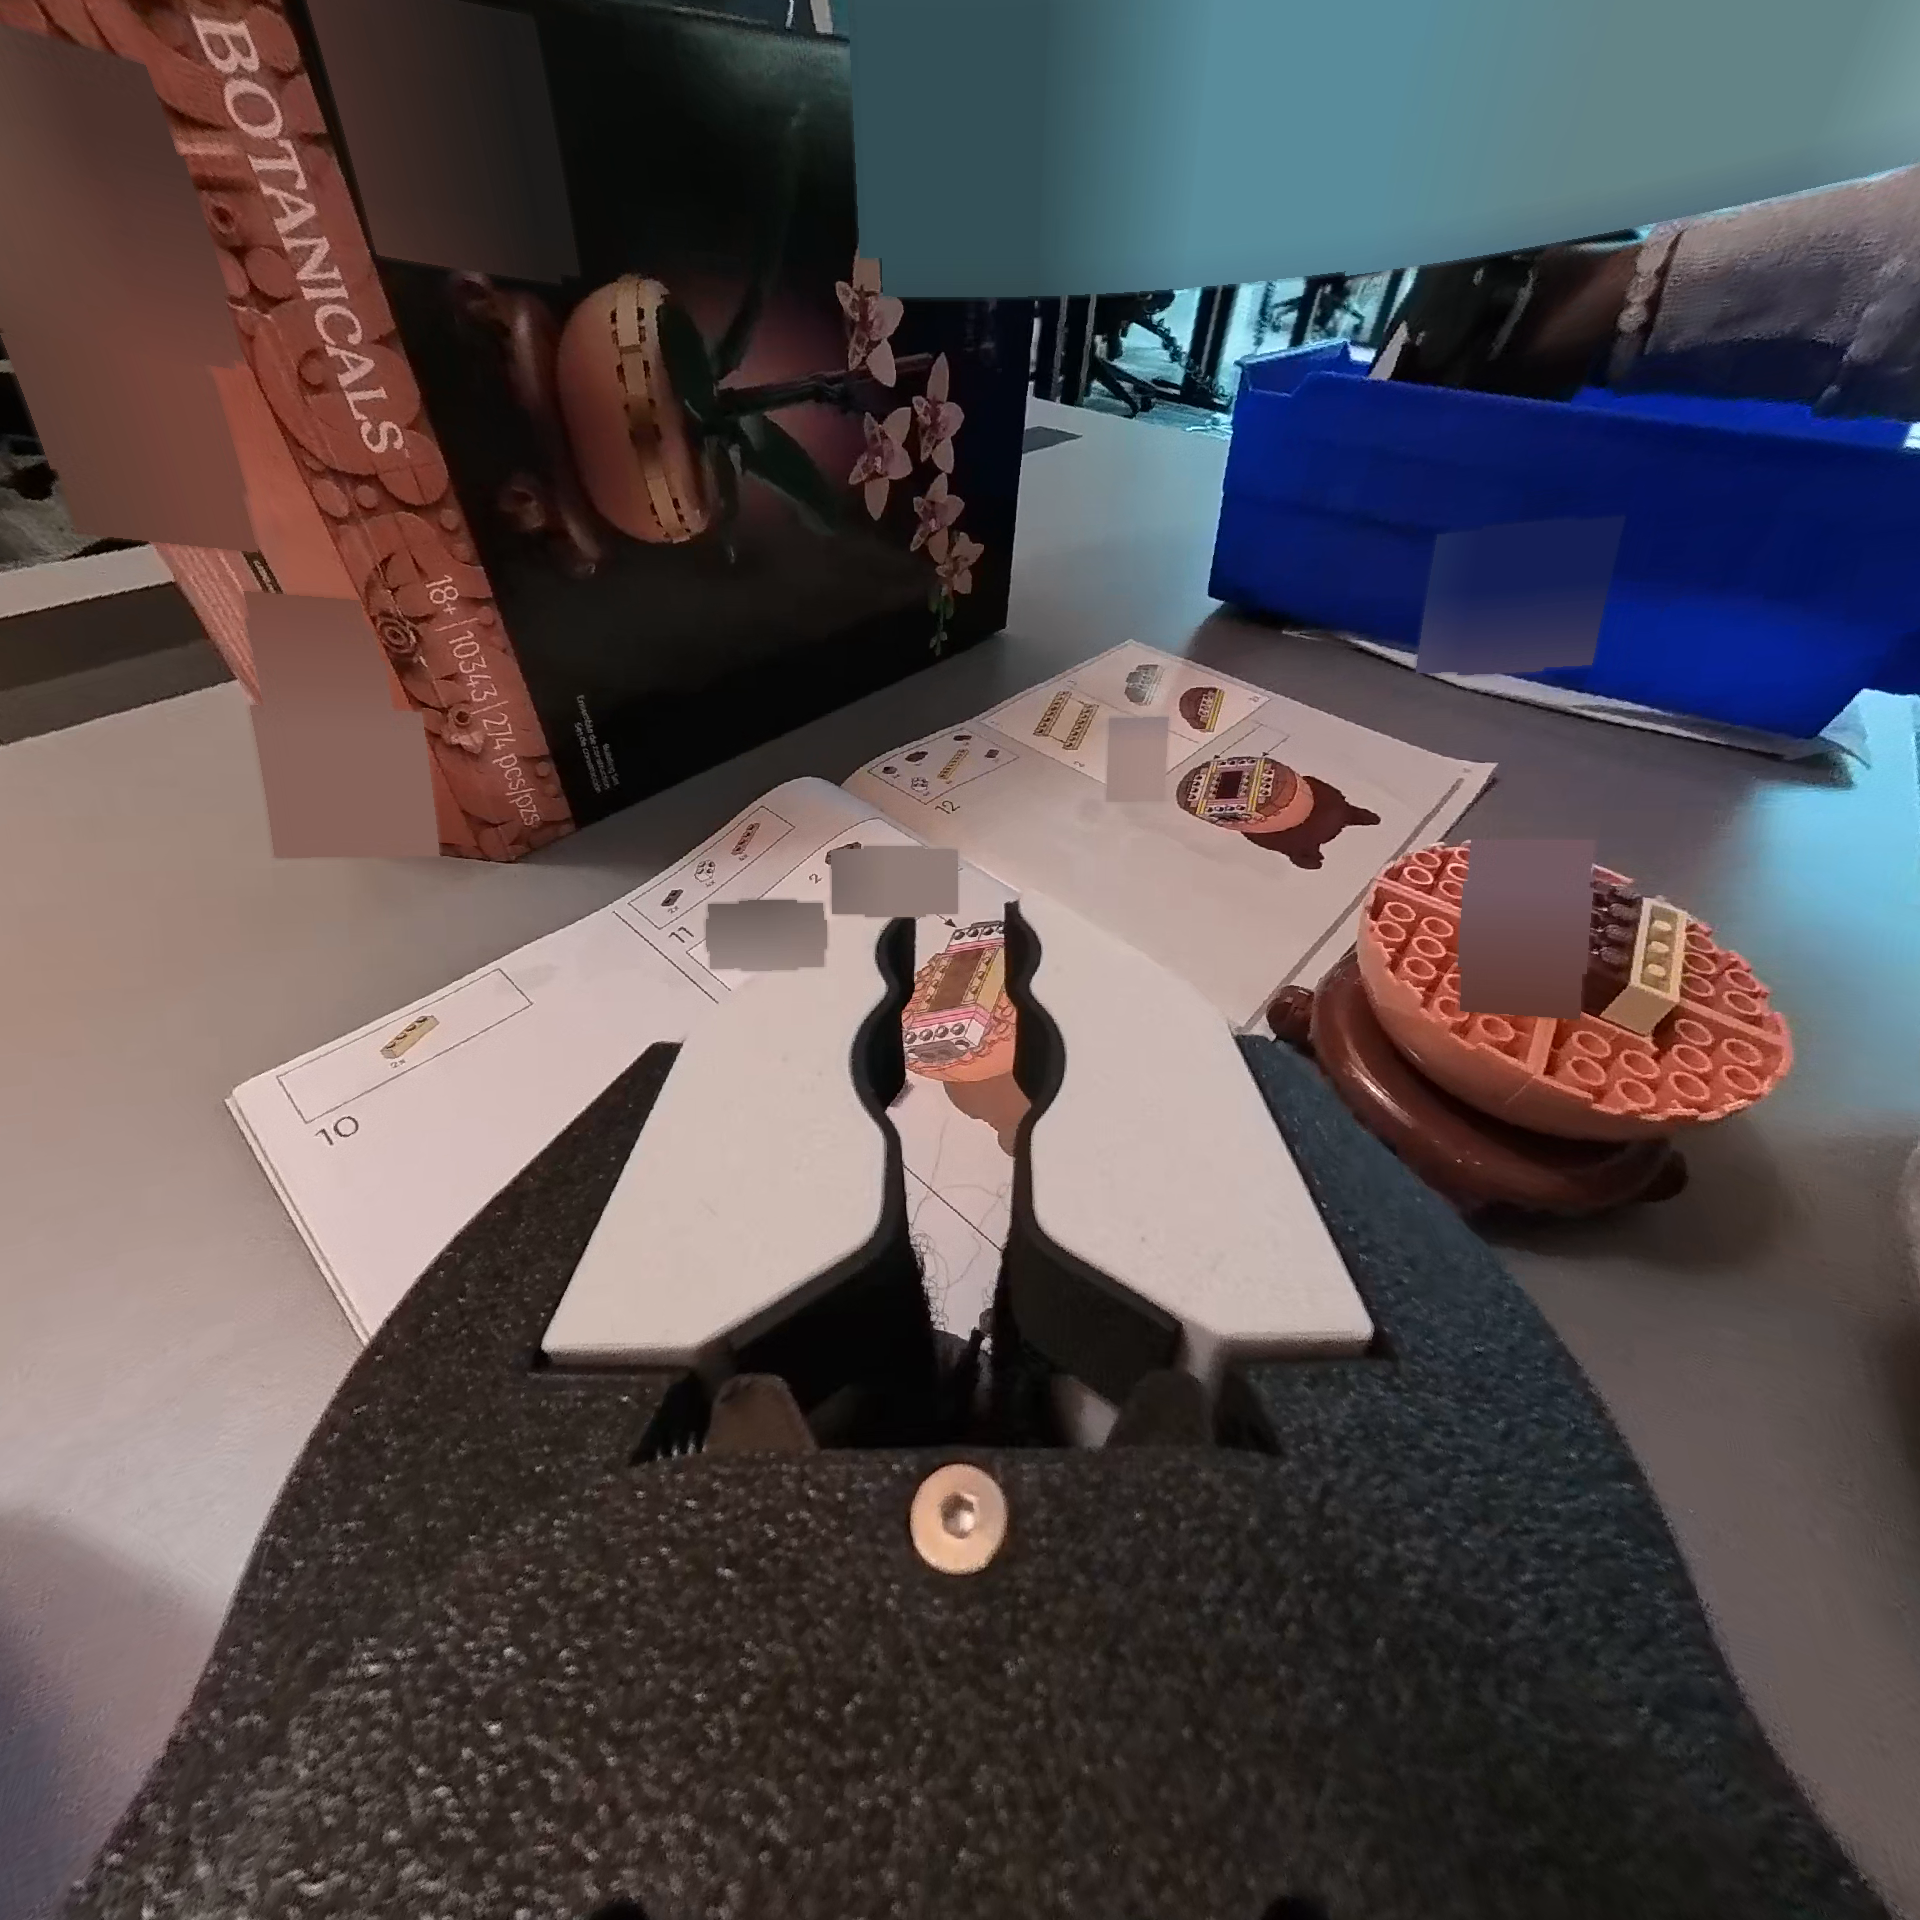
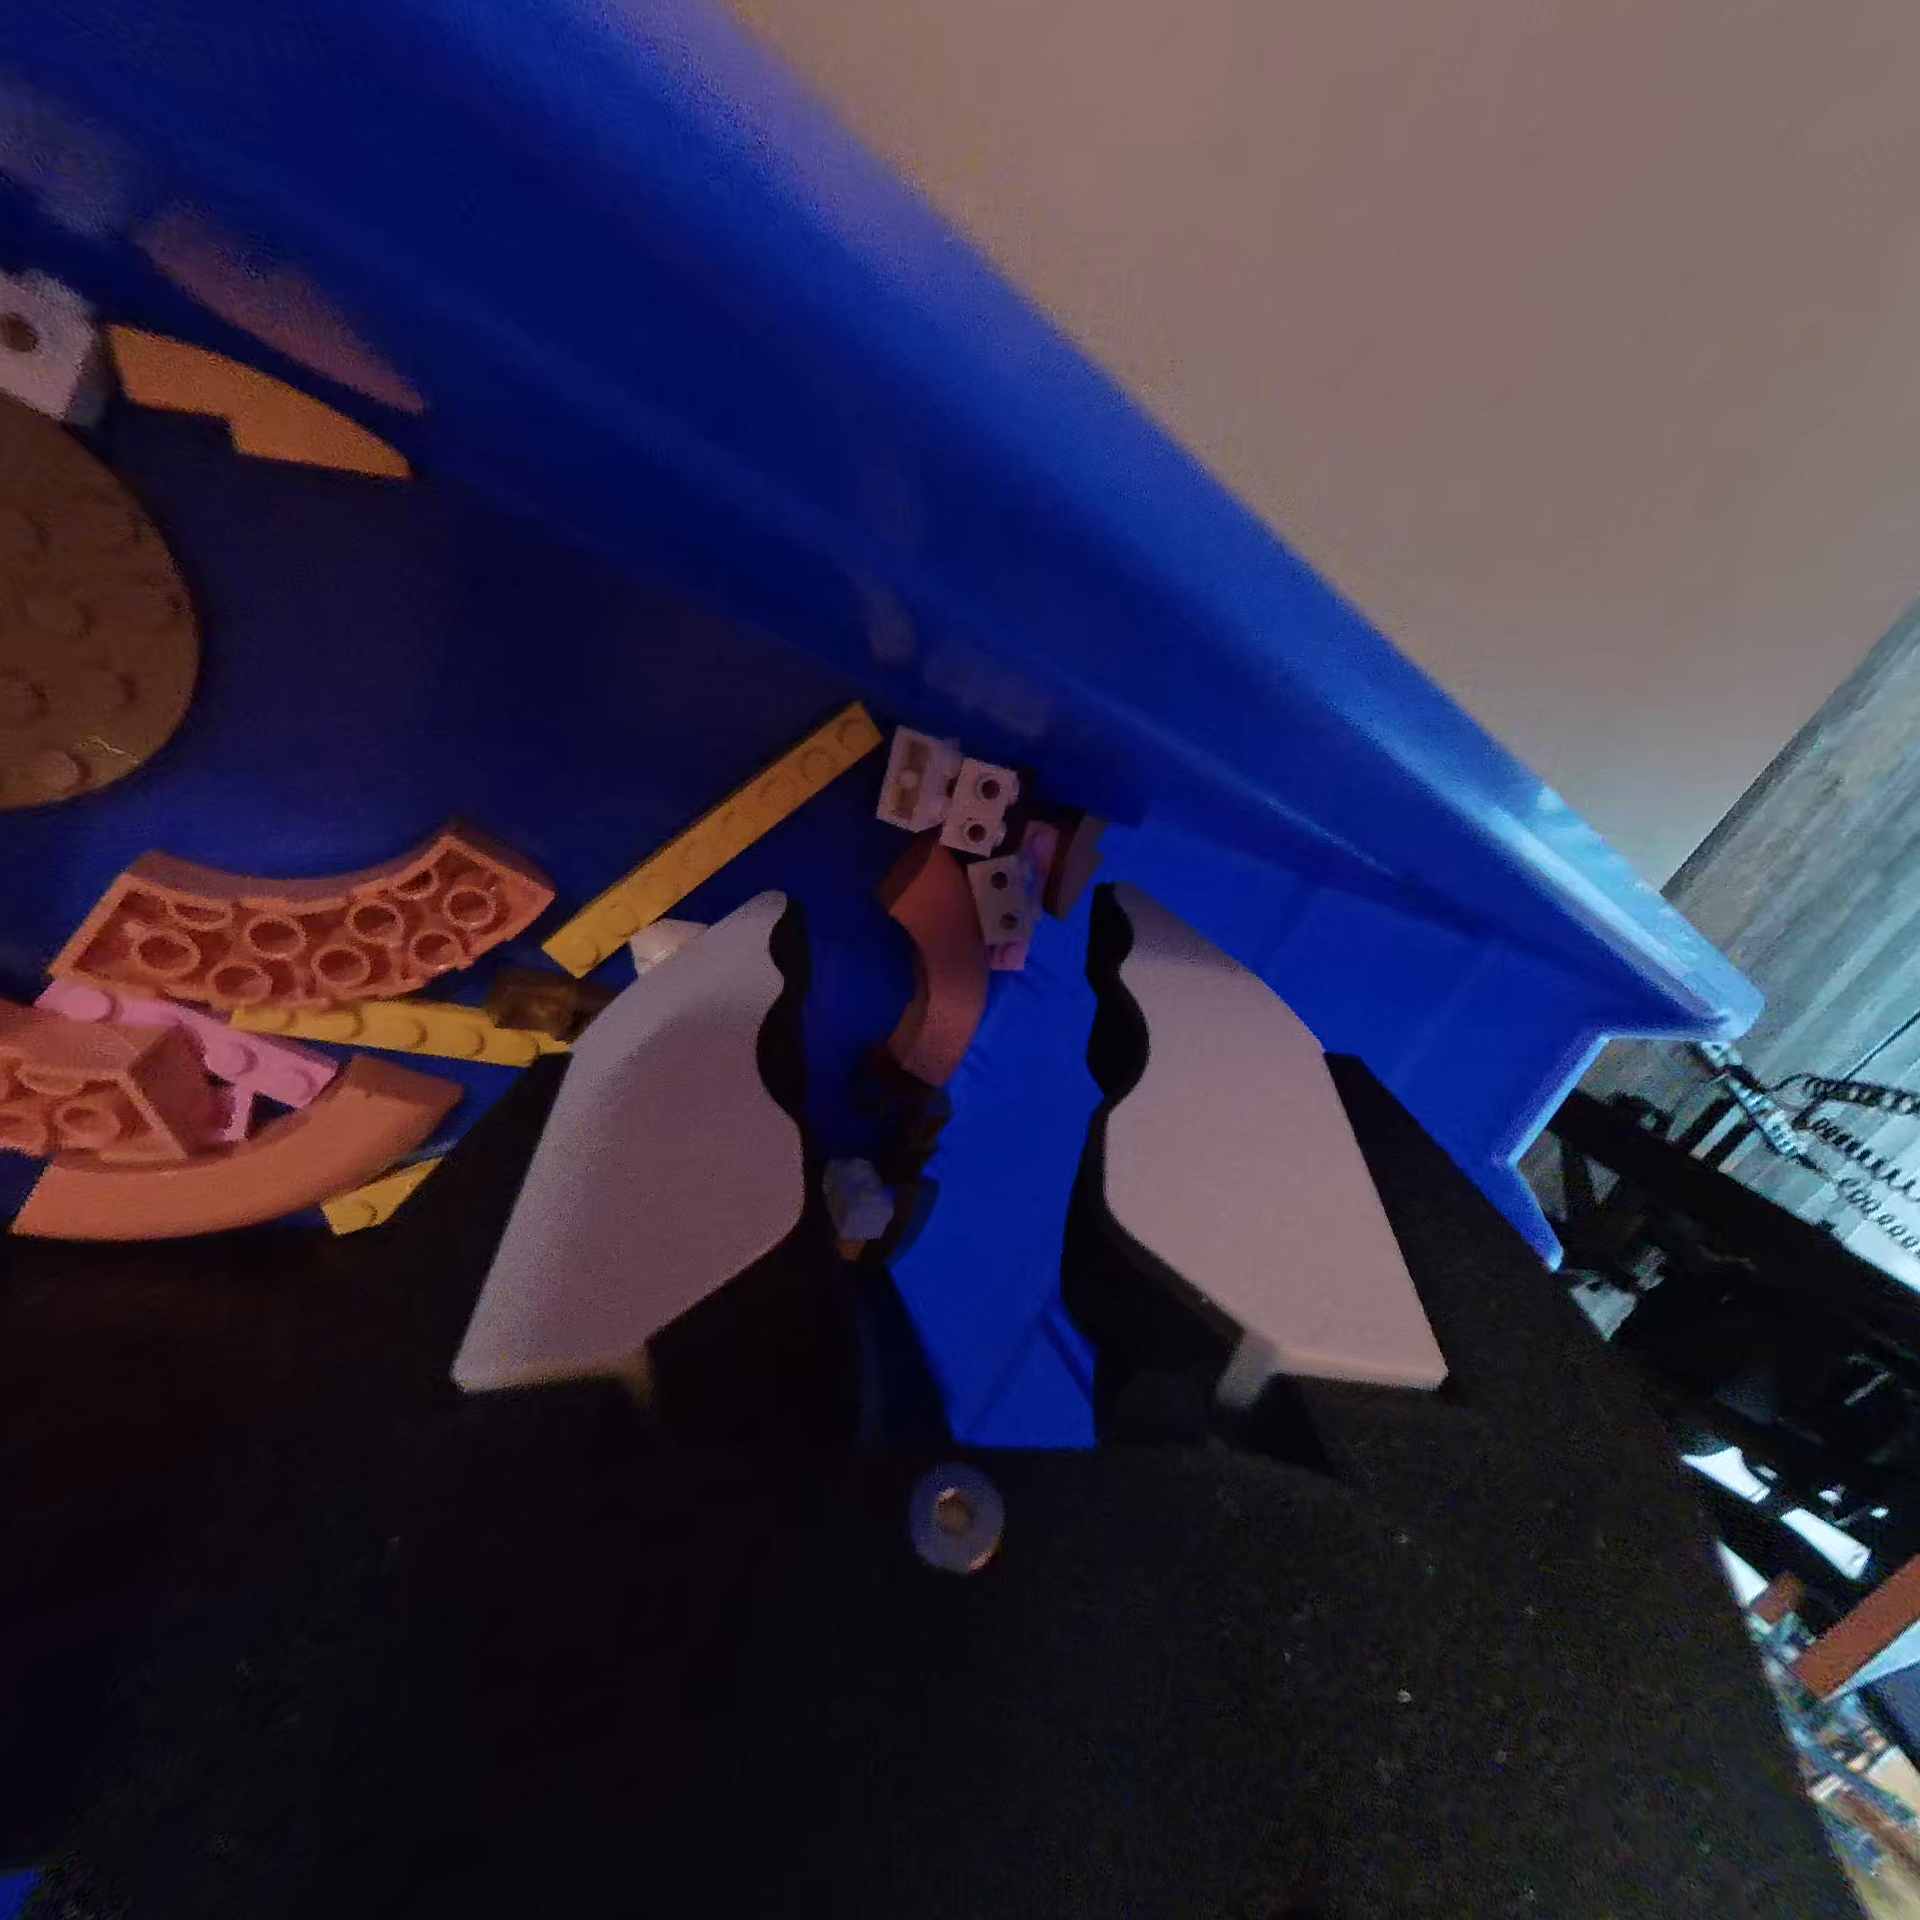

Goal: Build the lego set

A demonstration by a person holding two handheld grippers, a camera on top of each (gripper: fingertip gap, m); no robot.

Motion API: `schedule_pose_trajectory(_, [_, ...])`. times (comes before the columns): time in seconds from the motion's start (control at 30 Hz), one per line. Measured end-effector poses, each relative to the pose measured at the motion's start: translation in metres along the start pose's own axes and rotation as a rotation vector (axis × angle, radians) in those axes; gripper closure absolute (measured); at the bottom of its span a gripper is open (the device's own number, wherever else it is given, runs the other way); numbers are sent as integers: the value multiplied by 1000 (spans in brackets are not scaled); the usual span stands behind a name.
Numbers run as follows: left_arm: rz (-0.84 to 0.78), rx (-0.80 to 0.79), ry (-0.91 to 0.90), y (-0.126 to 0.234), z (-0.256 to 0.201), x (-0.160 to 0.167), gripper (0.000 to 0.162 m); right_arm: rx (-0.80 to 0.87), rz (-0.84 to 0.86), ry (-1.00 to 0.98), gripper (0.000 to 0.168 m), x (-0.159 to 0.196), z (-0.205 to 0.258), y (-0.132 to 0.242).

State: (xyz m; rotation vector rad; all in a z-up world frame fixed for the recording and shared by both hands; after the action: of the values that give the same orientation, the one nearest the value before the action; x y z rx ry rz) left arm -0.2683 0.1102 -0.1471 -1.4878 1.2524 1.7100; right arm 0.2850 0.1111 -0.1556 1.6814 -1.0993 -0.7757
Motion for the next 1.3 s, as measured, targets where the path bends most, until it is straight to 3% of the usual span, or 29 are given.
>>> schedule_pose_trajectory(0.13, [-7, 4, 0, 1, 0, 0, 146, -37, -18, -35, 137, -1, 3, -3])
schedule_pose_trajectory(0.2, [-13, 8, 4, 1, 0, 0, 146, 24, -38, -41, 145, 1, 2, -6])
schedule_pose_trajectory(0.27, [-17, 11, 12, 2, 1, 0, 146, 70, -35, 13, 167, 4, 4, -3])
schedule_pose_trajectory(0.33, [-19, 16, 21, 2, 2, 0, 146, -6, -82, 12, 167, 5, 12, 4])
schedule_pose_trajectory(0.53, [-18, 28, 33, 1, 2, 0, 146, 176, -202, 46, 165, 8, -4, 21])
schedule_pose_trajectory(0.67, [-26, 20, 22, 2, 1, 0, 146, 344, -19, 229, 168, 7, -1, -1])
schedule_pose_trajectory(0.97, [-26, -7, -14, 3, -2, 1, 147, 340, 43, 100, 168, 2, -4, -17])
schedule_pose_trajectory(1.03, [-21, -10, -24, 2, -3, 1, 147, 299, 21, 76, 168, 2, -4, -17])
schedule_pose_trajectory(1.17, [-4, -10, -33, 1, -4, 1, 147, -94, -85, -41, 168, 5, 2, -6])
schedule_pose_trajectory(1.3, [-2, -8, -33, 0, -4, 1, 147, -52, -283, -97, 168, 12, -7, 30])
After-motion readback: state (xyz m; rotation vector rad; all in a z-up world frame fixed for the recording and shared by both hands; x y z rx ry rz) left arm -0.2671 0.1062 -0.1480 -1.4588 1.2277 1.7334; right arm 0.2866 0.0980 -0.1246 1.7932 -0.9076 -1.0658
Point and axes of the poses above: each gripper's, where its closed fingertips meet, y back along the fingers, x out of its underside, z = x × y across the jaws, the point moved 8 cm from there along y, back along the fingers, and after that the axes turned 5 degrees about z, right-handed, at the moved point
